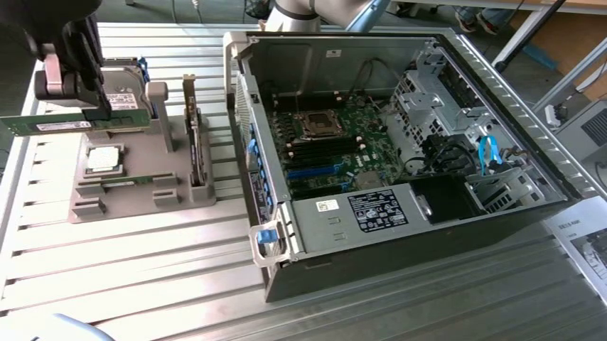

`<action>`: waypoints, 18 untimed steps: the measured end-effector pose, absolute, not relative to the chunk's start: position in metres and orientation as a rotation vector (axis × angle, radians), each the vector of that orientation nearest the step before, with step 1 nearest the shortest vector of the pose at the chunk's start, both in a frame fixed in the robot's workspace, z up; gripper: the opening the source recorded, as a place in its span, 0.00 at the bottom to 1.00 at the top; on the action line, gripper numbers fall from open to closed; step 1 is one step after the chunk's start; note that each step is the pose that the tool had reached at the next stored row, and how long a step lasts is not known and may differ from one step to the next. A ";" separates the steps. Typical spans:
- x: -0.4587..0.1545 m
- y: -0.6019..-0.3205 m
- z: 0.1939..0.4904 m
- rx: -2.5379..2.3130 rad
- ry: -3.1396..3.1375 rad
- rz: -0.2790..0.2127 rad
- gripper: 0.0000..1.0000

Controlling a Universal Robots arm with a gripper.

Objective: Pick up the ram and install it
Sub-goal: 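Pick up the ram and move it above insertion slot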

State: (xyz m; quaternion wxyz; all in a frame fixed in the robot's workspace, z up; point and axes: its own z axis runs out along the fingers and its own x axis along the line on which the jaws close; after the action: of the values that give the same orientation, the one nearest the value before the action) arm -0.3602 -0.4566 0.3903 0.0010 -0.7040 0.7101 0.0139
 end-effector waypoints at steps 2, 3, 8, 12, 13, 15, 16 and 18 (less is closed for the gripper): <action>-0.360 -0.457 0.393 -2.210 2.229 0.044 0.12; -0.360 -0.457 0.394 -2.210 2.229 0.044 0.12; -0.360 -0.457 0.395 -2.210 2.229 0.044 0.12; -0.360 -0.457 0.396 -2.210 2.229 0.044 0.12; -0.360 -0.457 0.396 -2.211 2.229 0.044 0.12; -0.358 -0.457 0.396 -2.211 2.229 0.043 0.12; -0.356 -0.457 0.396 -2.211 2.230 0.043 0.12; -0.355 -0.457 0.396 -2.211 2.230 0.043 0.12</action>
State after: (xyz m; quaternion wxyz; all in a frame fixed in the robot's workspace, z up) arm -0.3546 -0.4566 0.3956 0.0007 -0.7040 0.7101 0.0137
